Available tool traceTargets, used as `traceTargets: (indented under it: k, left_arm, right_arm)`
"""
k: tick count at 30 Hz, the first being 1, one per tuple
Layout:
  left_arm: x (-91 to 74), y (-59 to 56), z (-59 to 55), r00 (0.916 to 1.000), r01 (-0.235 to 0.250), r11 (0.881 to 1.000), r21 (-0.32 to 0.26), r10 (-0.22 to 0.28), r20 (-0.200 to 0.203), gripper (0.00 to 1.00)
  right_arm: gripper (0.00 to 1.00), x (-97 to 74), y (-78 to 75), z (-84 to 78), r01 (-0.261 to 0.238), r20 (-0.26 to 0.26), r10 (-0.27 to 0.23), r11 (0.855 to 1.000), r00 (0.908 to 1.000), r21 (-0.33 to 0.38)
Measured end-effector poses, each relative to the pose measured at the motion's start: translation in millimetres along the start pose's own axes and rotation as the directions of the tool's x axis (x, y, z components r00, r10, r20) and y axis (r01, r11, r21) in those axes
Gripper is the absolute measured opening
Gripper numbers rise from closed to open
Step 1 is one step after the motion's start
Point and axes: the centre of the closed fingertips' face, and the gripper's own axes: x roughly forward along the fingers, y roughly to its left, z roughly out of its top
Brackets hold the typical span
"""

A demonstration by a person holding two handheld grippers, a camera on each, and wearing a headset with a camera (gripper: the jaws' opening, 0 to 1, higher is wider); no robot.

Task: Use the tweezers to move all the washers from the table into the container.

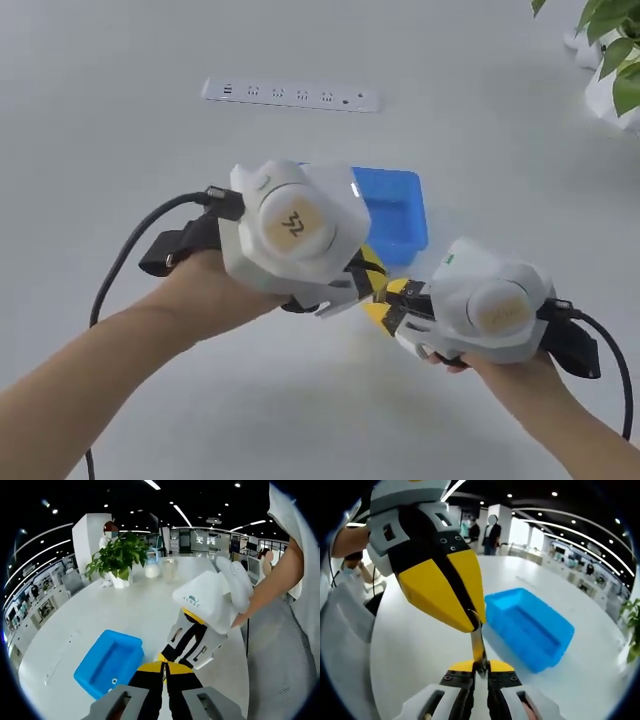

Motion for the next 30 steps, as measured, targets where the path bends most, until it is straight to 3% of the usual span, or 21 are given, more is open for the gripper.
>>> traceTargets:
  k: [5, 14, 25, 30]
  left_arm:
    - [-4.9, -1.0, 3.4, 0.9999, -0.009, 0.999, 0.039, 0.009, -0.007, 0.00]
    - [-20.9, -0.3, 15.7, 0.9991, -0.043, 0.994, 0.103, 0.044, 0.001, 0.00]
    - [-37.6, 13.8, 36.7, 0.9939, -0.107, 0.985, 0.134, 0.102, 0.044, 0.00]
    - [-44.1, 26.8, 44.9, 0.9889, -0.141, 0.980, 0.141, 0.132, 0.068, 0.00]
  right_arm:
    - [0.04, -3.5, -0.7, 4.5, 0.010, -0.001, -0.010, 1.000, 1.0000, -0.011]
    - [0.04, -16.3, -4.1, 21.0, 0.045, -0.015, -0.047, 0.994, 0.9988, -0.103]
    - [0.04, -28.3, -18.7, 48.3, 0.089, 0.028, -0.086, 0.987, 0.9959, -0.137]
    - [0.04, -28.5, -30.1, 63.9, 0.111, 0.057, -0.104, 0.983, 0.9930, -0.149]
